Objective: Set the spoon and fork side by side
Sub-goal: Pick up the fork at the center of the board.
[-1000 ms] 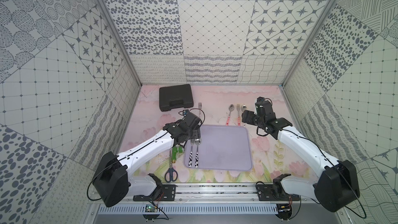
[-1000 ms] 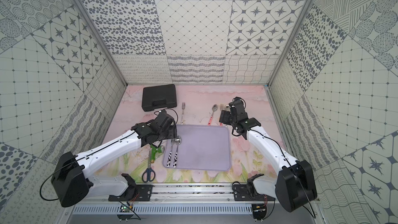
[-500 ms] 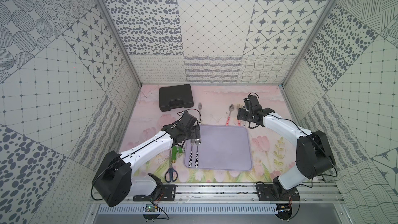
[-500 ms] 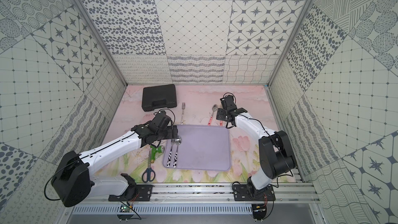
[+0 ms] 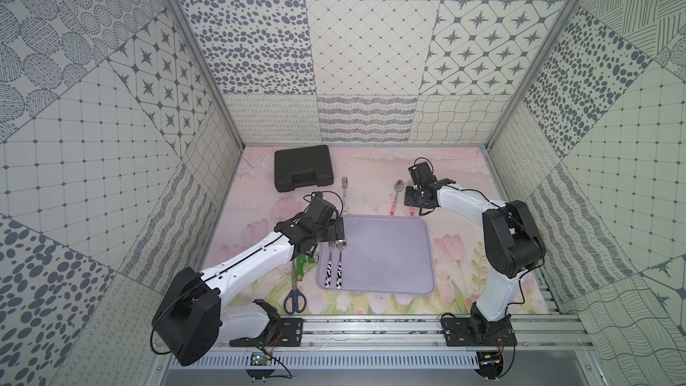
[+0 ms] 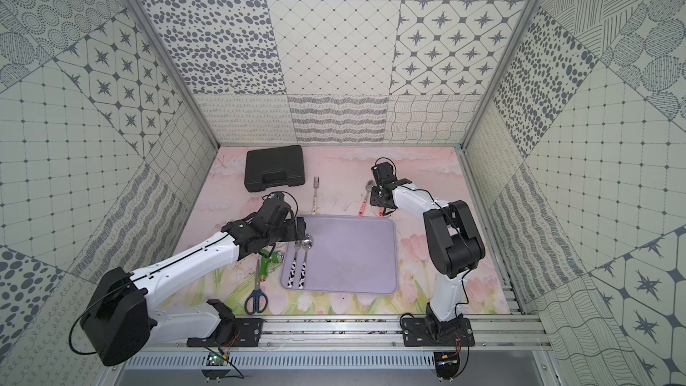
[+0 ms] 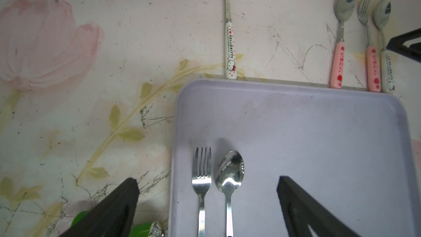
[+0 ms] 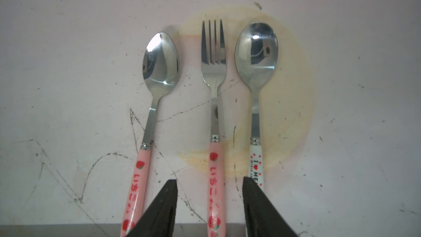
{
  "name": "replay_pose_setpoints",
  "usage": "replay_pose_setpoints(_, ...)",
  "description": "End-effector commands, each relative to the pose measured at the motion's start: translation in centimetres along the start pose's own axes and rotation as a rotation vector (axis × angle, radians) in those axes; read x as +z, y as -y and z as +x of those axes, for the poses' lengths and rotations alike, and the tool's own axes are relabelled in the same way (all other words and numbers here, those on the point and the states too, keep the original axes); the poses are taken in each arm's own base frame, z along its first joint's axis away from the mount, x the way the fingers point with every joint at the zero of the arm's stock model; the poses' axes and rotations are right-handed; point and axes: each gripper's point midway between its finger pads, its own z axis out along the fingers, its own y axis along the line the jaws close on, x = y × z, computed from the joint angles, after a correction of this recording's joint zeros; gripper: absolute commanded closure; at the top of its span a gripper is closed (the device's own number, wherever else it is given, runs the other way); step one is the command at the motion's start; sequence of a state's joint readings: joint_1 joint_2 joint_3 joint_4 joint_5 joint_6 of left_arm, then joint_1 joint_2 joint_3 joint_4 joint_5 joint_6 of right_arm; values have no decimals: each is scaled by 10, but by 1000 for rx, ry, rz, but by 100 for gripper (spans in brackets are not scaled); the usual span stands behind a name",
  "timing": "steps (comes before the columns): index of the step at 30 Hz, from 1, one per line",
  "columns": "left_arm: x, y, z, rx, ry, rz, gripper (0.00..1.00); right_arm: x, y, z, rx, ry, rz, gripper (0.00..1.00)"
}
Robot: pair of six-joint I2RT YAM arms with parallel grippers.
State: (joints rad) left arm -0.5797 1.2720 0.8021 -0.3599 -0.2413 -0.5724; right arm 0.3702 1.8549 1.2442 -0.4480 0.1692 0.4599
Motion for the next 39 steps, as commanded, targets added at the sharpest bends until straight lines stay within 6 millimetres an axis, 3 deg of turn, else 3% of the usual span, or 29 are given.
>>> replay_pose_setpoints(1, 0, -2, -11, 6, 48, -3, 0, 9, -2, -6, 27, -11, -12, 52)
replay_pose_setpoints(13, 1, -10, -12, -24, 55, -42, 1, 33, 0, 2, 27, -78, 4, 66)
replay_pose_setpoints(23, -3, -14, -13, -34, 67, -53, 1, 36, 0, 1, 27, -95, 14, 83)
replay_pose_setpoints(31, -7, -16, -14, -51, 78, -58, 0, 17, -4, -7, 28, -60, -4, 97)
replay_pose_setpoints(39, -10, -19, -13, -67, 80, -64, 0, -18, -13, -17, 7, 6, -19, 100)
